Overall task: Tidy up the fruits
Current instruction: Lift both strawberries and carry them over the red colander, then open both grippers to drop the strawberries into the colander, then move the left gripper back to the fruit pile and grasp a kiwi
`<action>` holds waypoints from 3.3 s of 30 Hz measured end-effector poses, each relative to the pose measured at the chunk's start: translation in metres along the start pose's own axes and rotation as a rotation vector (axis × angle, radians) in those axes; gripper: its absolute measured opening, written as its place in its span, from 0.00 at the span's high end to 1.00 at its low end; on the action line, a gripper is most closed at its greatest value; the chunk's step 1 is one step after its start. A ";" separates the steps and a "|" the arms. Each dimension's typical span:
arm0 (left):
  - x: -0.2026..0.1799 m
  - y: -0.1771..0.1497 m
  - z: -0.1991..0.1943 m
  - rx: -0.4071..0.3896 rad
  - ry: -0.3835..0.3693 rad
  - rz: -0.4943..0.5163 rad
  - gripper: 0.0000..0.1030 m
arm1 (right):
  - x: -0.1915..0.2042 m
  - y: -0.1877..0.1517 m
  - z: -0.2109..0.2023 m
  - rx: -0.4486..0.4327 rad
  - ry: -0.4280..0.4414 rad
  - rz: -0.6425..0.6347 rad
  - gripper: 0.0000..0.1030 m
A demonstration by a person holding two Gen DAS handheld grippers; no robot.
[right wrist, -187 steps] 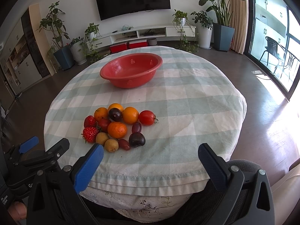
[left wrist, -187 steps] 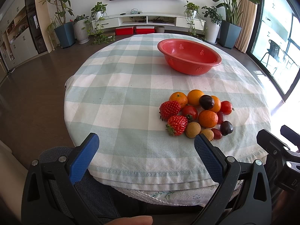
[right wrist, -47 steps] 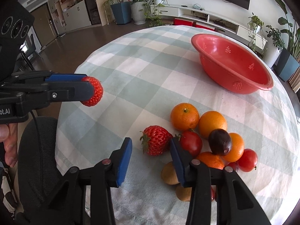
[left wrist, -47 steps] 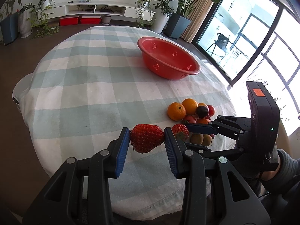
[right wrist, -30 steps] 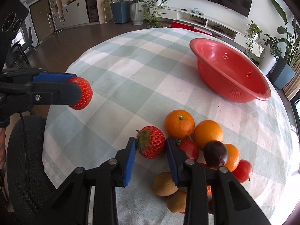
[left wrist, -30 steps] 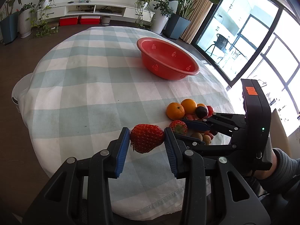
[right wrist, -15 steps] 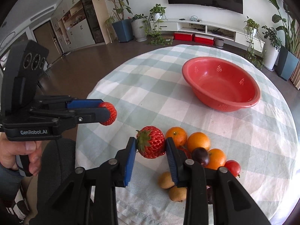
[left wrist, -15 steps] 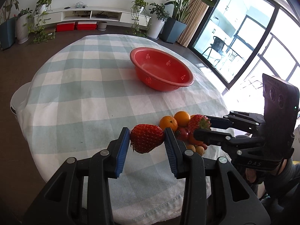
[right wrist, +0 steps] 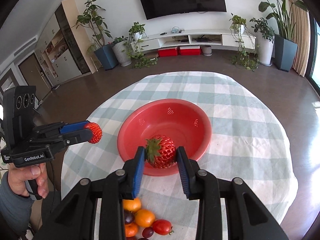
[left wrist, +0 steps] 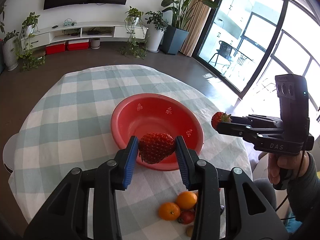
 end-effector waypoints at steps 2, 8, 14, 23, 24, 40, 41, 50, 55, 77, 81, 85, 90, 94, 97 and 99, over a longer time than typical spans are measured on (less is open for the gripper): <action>0.000 0.011 0.025 0.024 0.022 0.007 0.66 | -0.009 0.003 0.015 0.027 0.033 0.021 0.66; 0.001 0.021 0.091 0.110 0.094 0.046 0.66 | -0.023 0.006 0.057 0.107 0.060 0.060 0.66; 0.008 0.014 0.127 0.158 0.146 0.070 0.66 | -0.026 -0.002 0.093 0.207 0.016 0.011 0.66; 0.019 0.002 0.150 0.191 0.176 0.083 0.66 | -0.028 -0.011 0.113 0.268 -0.054 -0.083 0.66; 0.019 0.002 0.151 0.191 0.183 0.087 0.66 | -0.028 -0.011 0.115 0.273 -0.066 -0.095 0.66; 0.025 0.003 0.156 0.195 0.216 0.083 0.61 | -0.022 -0.008 0.118 0.311 -0.161 -0.214 0.62; 0.025 0.004 0.154 0.190 0.219 0.081 0.59 | -0.022 -0.007 0.117 0.309 -0.159 -0.211 0.61; 0.018 0.017 0.098 0.071 0.176 0.031 0.29 | -0.017 0.011 0.059 0.164 -0.183 -0.184 0.37; 0.005 0.005 0.039 -0.013 0.139 0.046 0.17 | -0.006 0.005 0.001 0.024 -0.160 -0.150 0.25; -0.025 -0.215 -0.019 0.137 0.085 0.230 0.01 | 0.053 -0.165 -0.055 0.016 -0.003 0.102 0.28; -0.033 -0.219 -0.002 0.220 0.013 0.358 0.20 | 0.055 -0.174 -0.054 0.025 0.014 0.110 0.30; -0.035 -0.226 0.018 0.320 0.002 0.463 0.52 | 0.057 -0.176 -0.052 0.031 0.023 0.103 0.33; -0.038 -0.229 0.028 0.364 -0.049 0.523 0.52 | 0.061 -0.178 -0.051 0.041 0.039 0.088 0.34; -0.038 -0.228 0.036 0.385 -0.069 0.543 0.52 | 0.065 -0.180 -0.048 0.055 0.052 0.085 0.34; -0.038 -0.228 0.041 0.401 -0.078 0.553 0.62 | 0.069 -0.181 -0.045 0.065 0.059 0.075 0.35; -0.037 -0.228 0.042 0.401 -0.067 0.568 0.65 | 0.070 -0.183 -0.044 0.073 0.063 0.075 0.36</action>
Point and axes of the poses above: each gripper's, at about its wrist camera, not at the fingertips, and z roughly the way its jaws point, x to its left, y to its top, the point moved 8 cm from there along z, roughly the way its jaws point, and after that the axes turned 13 degrees about -z, right-handed, at the moved point
